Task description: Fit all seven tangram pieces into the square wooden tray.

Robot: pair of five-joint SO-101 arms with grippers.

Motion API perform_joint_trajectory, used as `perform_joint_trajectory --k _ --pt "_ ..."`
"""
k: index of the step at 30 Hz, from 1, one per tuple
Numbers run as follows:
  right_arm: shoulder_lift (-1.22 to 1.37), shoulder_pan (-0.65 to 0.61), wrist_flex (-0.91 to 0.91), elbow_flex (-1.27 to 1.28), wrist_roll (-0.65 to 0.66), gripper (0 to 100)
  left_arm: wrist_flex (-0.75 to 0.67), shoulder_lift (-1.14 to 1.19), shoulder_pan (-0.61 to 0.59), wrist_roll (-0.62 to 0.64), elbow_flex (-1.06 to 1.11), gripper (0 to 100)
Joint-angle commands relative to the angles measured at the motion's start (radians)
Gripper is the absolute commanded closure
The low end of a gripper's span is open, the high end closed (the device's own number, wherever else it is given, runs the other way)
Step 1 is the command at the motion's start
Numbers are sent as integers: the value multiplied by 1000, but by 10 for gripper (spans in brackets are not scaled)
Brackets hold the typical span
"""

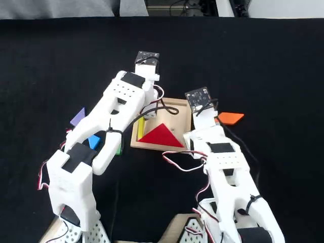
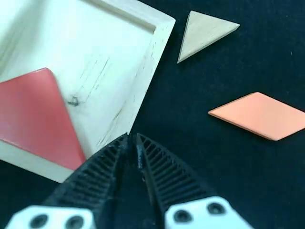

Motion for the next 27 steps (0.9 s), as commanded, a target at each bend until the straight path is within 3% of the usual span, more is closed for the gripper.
perform_joint_trajectory --k 1,20,27 --pt "-36 8 -18 -39 -9 986 -14 -35 15 14 -5 970" --pt "-36 5 -23 -36 -9 986 -32 63 -51 15 -50 969" --pt "-36 5 -23 -36 -9 986 -40 63 -45 20 -50 784"
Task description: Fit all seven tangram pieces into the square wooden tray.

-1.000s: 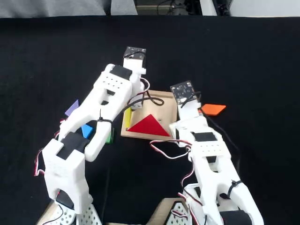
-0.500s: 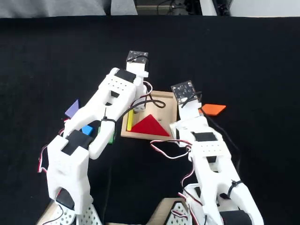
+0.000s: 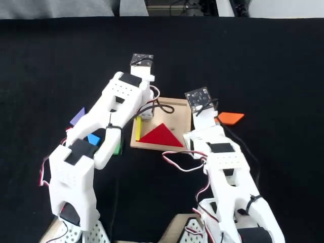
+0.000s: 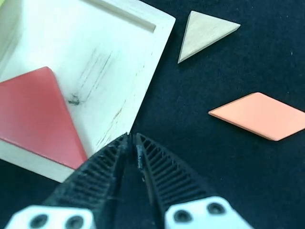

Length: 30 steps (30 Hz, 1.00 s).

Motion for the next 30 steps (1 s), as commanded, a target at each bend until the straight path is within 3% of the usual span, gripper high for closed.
perform_joint_trajectory --k 1,6,15,30 --pt "-36 5 -23 -36 -9 986 -12 -11 -5 5 -47 758" --pt "-36 5 -23 -36 -9 986 -5 -11 -12 6 -67 695" --pt "-35 5 -23 -38 -8 986 112 -110 39 11 -111 696" --pt "-35 5 -23 -38 -8 986 112 -143 77 11 -77 696"
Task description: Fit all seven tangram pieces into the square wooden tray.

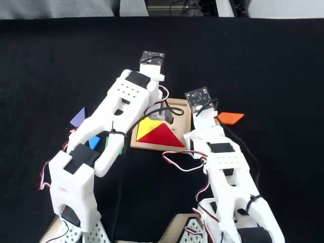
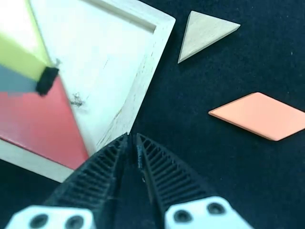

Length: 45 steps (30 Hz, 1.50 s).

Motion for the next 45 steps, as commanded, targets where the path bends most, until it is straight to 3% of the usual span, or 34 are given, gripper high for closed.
perform_joint_trajectory --k 1,8,12,19,28,36,45 --pt "-35 5 -23 -38 -8 986 12 -69 2 2 -24 696" --pt "-31 5 -21 -41 -9 987 276 -282 -217 -54 -33 696" --pt "-33 9 -21 -42 -9 987 276 -534 -354 -166 117 696" --pt "-30 6 -17 -33 -15 987 60 -973 -512 -295 582 696" --pt "-28 5 -55 -5 -15 987 -192 -1464 -636 -353 1109 696" --pt "-28 5 -54 -5 -15 987 -311 -1749 -633 -347 1417 697" --pt "-30 3 -23 -31 -14 987 -603 -1967 -631 -345 1776 697"
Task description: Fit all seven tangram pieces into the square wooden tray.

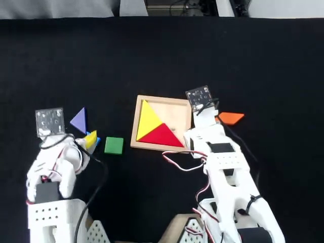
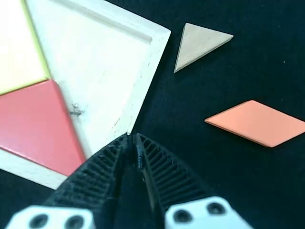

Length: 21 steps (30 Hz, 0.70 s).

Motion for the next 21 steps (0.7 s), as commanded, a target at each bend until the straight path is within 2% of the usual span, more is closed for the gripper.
perform_joint_trajectory --k 1,5,9,16,21 --pt "-28 -3 51 -59 -2 987 -64 -100 -4 0 65 697" --pt "-27 -32 247 -200 -6 987 -26 -226 -4 -2 116 697" --pt "-27 -44 367 -318 -6 987 97 -334 -5 -6 113 697" --pt "-12 -46 522 -509 -5 987 101 -322 -5 -9 111 697" --pt "166 -101 612 -682 0 987 103 -322 -5 -9 111 697"
